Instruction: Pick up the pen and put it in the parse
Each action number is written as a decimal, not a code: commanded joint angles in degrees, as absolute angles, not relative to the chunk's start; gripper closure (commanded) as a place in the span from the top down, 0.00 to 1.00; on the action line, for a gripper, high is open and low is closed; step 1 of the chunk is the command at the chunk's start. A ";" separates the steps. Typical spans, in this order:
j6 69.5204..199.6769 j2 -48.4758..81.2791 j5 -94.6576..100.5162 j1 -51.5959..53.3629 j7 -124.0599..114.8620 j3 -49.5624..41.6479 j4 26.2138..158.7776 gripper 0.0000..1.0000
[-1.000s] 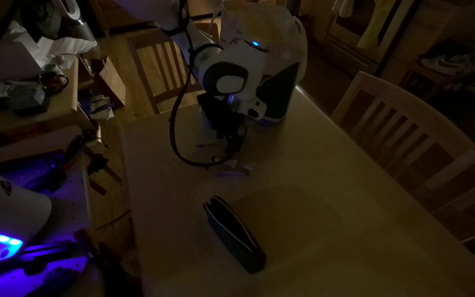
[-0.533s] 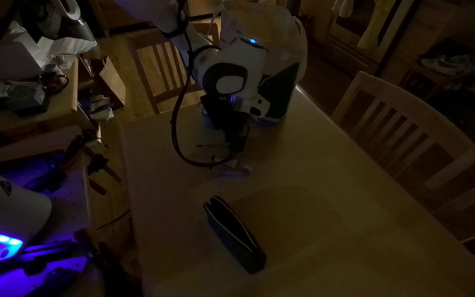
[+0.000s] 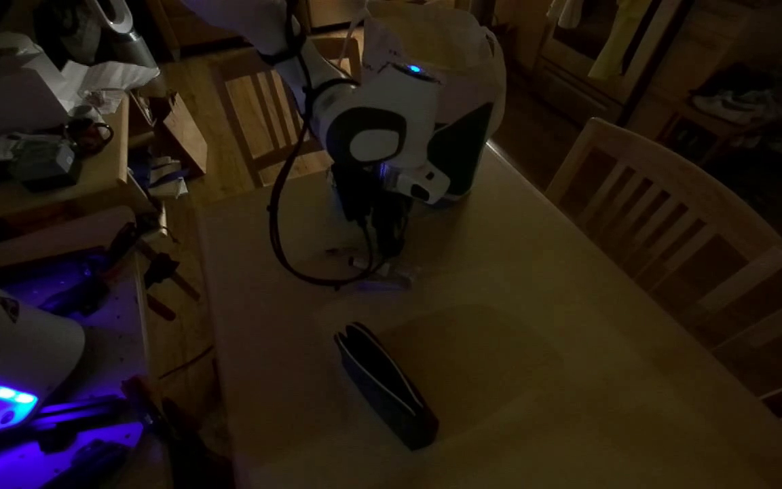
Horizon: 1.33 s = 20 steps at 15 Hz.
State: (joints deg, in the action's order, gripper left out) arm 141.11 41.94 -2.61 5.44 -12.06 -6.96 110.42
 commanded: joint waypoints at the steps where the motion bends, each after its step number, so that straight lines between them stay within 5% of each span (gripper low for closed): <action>1: 141.33 34.03 1.52 7.99 -18.45 -10.81 118.82 0.00; 3: 141.63 32.04 2.79 8.09 -19.37 -11.46 120.67 0.03; 4: 141.92 31.43 3.30 7.74 -19.01 -11.20 121.12 0.26; 6: 142.71 30.59 3.51 6.14 -15.08 -9.32 121.51 0.29; 16: 148.74 31.74 0.53 0.86 -4.48 -2.01 120.40 0.94; 20: 148.53 33.31 -0.91 -1.20 -2.63 -0.01 119.84 1.00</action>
